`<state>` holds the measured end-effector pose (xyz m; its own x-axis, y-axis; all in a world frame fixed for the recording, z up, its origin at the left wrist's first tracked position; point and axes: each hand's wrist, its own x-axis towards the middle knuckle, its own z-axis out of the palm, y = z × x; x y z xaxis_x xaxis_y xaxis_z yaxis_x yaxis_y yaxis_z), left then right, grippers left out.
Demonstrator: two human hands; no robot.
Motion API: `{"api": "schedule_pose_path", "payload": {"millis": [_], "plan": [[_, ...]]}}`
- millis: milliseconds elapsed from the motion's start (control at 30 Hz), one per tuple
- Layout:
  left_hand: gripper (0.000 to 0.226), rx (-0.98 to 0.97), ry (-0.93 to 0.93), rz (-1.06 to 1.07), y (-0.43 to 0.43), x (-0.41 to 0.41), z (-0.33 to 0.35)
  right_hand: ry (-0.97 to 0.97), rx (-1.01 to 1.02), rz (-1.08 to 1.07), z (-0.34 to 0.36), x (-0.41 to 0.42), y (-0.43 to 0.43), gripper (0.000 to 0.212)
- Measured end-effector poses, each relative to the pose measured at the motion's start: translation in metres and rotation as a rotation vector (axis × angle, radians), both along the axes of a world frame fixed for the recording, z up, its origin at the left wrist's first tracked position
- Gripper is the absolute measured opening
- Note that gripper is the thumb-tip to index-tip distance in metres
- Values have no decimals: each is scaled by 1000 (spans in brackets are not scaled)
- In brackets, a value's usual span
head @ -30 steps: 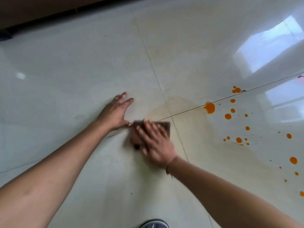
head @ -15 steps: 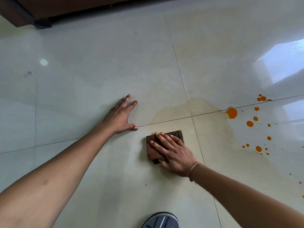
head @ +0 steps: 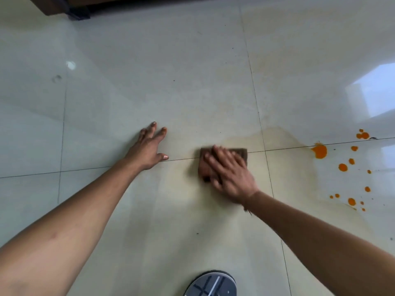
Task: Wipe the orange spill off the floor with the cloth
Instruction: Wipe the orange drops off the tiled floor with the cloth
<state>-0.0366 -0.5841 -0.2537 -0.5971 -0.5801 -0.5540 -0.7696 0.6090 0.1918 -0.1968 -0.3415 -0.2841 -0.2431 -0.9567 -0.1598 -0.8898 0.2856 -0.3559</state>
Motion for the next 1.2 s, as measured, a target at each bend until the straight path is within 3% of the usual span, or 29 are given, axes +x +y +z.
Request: {"api": "schedule_pose_path", "payload": {"millis": [67,100,233,300,400,467,567,633,767,833,933,1000,1067,1133,1200], "plan": [[97,-2,-10,13,2,-2,0,-28,13,-193,4,12,-27,67],[99,-7,-11,17,4,-4,0,-55,-8,-166,4,29,-25,68],[104,-75,-5,70,13,-22,9,-107,-12,261,2,49,69,67],[107,-65,49,-40,43,-63,6,-30,-46,142,-2,-7,100,65],[111,1,109,-153,84,-121,4,19,9,-308,6,-71,68,67],[114,50,129,-229,107,-174,-1,29,21,-516,2,-69,61,71],[123,44,91,-370,117,-231,3,2,36,-314,0,-36,115,72],[131,38,40,-454,122,-256,7,25,40,-240,3,-61,160,74],[142,60,4,-487,149,-299,9,69,80,-683,3,-132,148,71],[149,48,-61,-466,159,-315,10,74,51,-733,-1,-119,134,72],[152,19,-95,-450,165,-321,10,34,41,-475,-1,-70,172,76],[151,28,-71,-439,162,-318,8,22,33,-383,2,-82,196,76],[151,33,-69,-436,161,-319,6,59,26,-525,-1,-125,184,71],[151,25,-63,-428,162,-320,3,56,47,-815,-1,-168,145,68],[150,22,-59,-428,161,-321,1,21,63,-902,0,-171,112,71]]}}
